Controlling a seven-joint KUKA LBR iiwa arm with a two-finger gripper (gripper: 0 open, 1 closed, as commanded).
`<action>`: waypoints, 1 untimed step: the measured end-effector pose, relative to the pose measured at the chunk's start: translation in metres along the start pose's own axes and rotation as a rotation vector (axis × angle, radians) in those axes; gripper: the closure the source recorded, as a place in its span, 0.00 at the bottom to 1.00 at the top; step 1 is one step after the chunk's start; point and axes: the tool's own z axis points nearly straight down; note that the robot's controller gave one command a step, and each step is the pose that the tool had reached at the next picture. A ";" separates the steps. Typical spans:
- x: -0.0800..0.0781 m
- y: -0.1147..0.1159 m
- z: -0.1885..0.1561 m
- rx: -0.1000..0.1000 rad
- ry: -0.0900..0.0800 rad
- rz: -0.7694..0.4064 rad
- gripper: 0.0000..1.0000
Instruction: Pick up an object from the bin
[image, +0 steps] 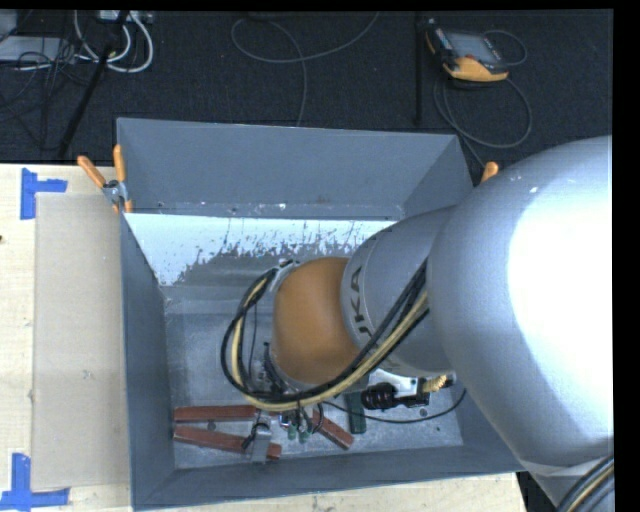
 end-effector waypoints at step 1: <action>-0.002 -0.002 -0.003 0.001 0.003 0.005 1.00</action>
Offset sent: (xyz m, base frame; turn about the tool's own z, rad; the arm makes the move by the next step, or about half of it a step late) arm 0.0000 0.0000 0.0000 0.0000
